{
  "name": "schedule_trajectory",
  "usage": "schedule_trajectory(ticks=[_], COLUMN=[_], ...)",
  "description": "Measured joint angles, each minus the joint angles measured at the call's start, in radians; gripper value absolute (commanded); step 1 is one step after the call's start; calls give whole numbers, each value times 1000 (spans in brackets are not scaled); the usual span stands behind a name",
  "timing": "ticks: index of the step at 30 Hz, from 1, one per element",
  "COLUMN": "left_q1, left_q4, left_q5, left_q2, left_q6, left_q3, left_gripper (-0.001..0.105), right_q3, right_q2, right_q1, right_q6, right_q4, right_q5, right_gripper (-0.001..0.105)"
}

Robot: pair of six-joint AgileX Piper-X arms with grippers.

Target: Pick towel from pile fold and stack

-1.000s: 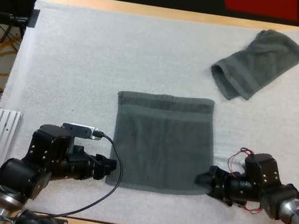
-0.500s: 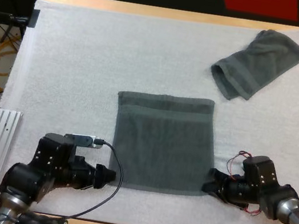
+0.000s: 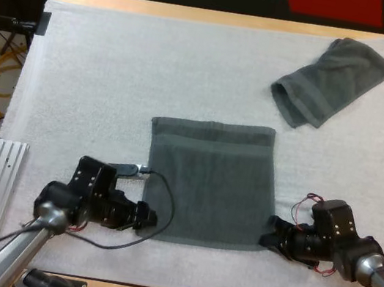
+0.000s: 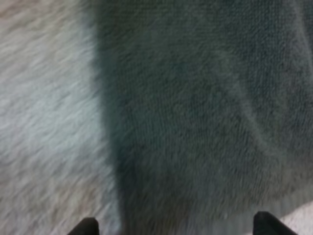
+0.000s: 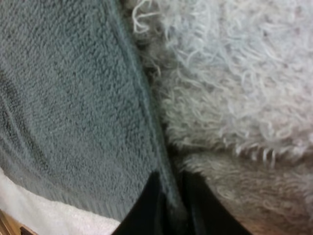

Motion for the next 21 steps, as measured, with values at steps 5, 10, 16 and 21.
schedule_trajectory(ticks=[5,10,16,21], left_q1=[1,9,9,9], left_q4=[-29,-65,-87,-63], left_q5=[20,140,212,220], left_q2=[121,179,207,216], left_q6=[13,47,52,52], left_q3=[-3,-13,-12,0], left_gripper=[61,60,48,11], right_q3=[0,0,0,0], right_q2=[0,0,0,0], right_q1=[0,0,0,0], right_q6=[-1,-1,-1,-16], right_q4=[0,0,0,1], right_q5=[0,0,-2,-27], right_gripper=[0,0,0,0])
